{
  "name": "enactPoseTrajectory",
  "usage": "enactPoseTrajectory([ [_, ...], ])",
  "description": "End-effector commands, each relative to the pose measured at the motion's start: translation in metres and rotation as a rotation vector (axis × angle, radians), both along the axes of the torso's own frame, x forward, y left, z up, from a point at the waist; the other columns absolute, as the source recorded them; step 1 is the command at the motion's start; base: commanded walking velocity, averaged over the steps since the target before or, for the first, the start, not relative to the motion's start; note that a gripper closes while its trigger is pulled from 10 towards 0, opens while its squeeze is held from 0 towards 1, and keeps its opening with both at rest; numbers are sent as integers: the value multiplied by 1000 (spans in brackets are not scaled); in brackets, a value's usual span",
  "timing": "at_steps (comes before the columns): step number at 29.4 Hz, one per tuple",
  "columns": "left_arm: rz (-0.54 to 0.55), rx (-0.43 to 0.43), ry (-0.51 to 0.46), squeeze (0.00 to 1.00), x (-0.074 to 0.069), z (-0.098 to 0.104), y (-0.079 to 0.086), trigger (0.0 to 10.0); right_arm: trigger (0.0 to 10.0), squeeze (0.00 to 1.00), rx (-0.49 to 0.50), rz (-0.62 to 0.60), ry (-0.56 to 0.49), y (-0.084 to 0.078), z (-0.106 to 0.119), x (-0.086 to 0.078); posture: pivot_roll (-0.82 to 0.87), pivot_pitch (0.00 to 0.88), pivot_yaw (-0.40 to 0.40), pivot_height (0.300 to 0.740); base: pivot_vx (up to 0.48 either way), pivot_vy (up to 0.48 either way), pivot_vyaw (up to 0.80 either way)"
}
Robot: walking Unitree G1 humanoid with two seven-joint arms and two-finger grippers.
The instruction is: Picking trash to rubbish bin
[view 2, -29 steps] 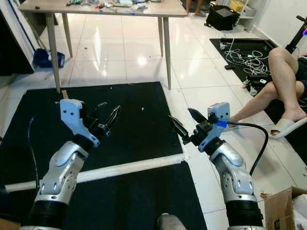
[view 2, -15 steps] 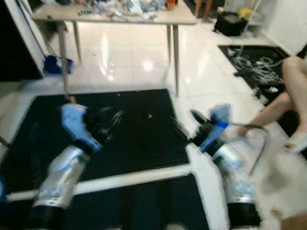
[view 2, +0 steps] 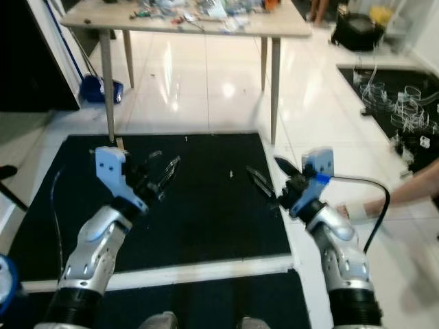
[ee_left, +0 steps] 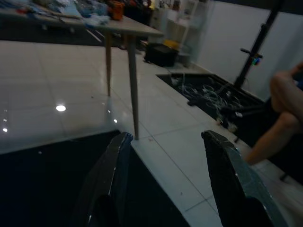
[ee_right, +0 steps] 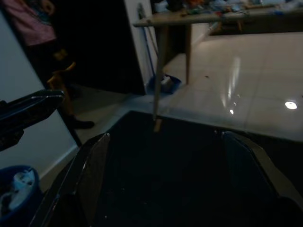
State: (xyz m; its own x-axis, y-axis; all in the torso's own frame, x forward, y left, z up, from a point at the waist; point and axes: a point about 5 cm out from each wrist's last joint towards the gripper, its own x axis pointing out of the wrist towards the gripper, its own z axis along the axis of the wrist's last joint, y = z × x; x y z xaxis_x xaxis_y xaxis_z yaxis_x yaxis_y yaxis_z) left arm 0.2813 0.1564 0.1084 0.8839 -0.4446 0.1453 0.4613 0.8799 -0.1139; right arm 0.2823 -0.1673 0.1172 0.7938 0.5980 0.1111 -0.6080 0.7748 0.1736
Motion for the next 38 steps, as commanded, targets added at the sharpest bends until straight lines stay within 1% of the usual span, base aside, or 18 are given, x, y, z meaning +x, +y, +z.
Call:
enactPoseTrajectory([
  [1,-25,-10,-9,0,1,1,-5,10000,10000,0,-19,-20,1,-8,-1,-1,-48,0,-37,740,352,0,-800],
  [4,-26,-10,-9,0,1,1,-5,10000,10000,0,-16,-21,0,-8,-1,-1,-48,0,-37,740,352,0,-800],
  [20,-33,-8,-25,0,2,4,-5,10000,10000,0,-9,-25,-4,-8,1,0,-47,0,-39,740,364,0,0],
  [38,-39,-8,-31,0,2,6,-6,10000,10000,0,-11,-25,-8,-8,2,0,-49,0,-35,740,480,0,0],
])
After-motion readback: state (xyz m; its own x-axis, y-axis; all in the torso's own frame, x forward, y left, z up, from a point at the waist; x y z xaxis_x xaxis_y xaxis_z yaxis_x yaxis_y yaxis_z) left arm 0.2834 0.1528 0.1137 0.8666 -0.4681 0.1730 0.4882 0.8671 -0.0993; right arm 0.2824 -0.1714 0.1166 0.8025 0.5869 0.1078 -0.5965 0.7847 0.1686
